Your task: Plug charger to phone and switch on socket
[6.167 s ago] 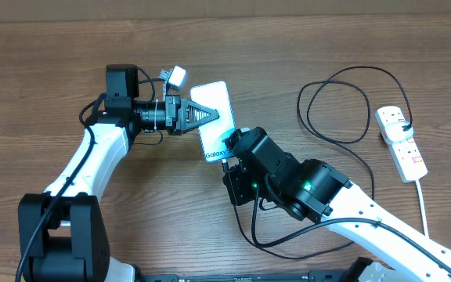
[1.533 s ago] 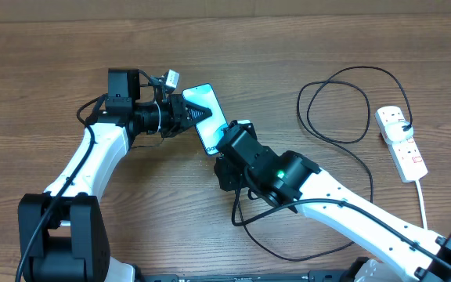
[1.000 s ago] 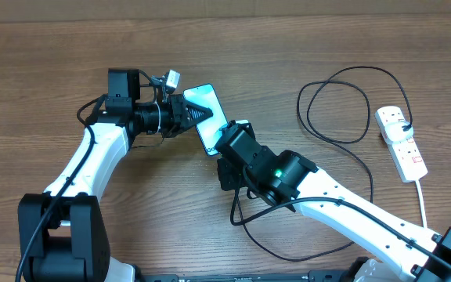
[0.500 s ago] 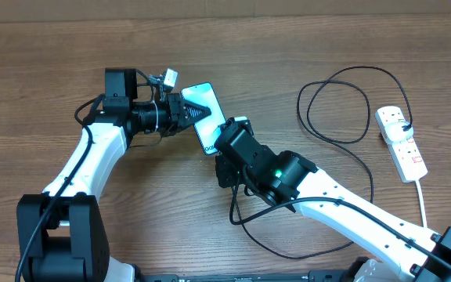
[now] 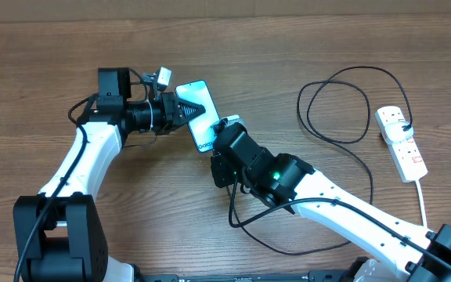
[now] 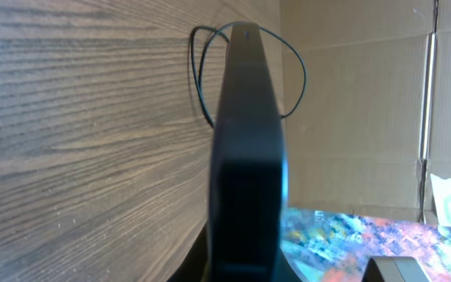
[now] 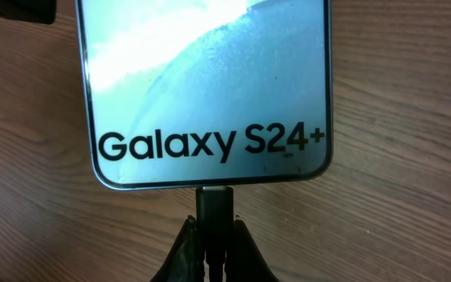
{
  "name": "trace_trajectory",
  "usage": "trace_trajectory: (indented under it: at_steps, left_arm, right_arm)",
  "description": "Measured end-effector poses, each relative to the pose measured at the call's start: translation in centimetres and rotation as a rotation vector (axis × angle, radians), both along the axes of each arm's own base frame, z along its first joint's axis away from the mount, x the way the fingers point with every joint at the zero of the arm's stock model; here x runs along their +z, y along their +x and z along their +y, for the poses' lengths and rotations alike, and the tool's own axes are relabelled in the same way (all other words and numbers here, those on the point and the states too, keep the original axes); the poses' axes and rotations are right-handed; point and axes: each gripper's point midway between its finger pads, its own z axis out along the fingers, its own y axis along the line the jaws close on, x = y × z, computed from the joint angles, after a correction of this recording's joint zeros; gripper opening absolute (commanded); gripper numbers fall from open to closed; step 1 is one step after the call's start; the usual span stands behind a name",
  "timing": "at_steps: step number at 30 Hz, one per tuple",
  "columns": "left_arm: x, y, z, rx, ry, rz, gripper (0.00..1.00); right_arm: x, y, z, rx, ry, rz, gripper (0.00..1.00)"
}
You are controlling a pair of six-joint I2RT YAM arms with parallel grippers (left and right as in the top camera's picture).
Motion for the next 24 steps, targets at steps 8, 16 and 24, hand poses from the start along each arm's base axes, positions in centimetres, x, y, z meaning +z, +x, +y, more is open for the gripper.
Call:
trace_trajectory:
  at_steps: [8, 16, 24]
  left_arm:
    - [0.18, -0.10, 0.12, -0.017, 0.004, -0.026, 0.04]
    - [0.29, -0.17, 0.07, -0.024, 0.001, -0.032, 0.04]
    - [0.39, -0.26, 0.01, -0.030, -0.005, -0.033, 0.04]
  right_arm:
    - [0.20, 0.12, 0.32, 0.021, 0.008, -0.013, 0.04]
    - [0.62, 0.53, 0.74, 0.022, 0.029, -0.034, 0.04]
    - [0.77, 0.70, 0.85, 0.022, 0.035, -0.041, 0.09]
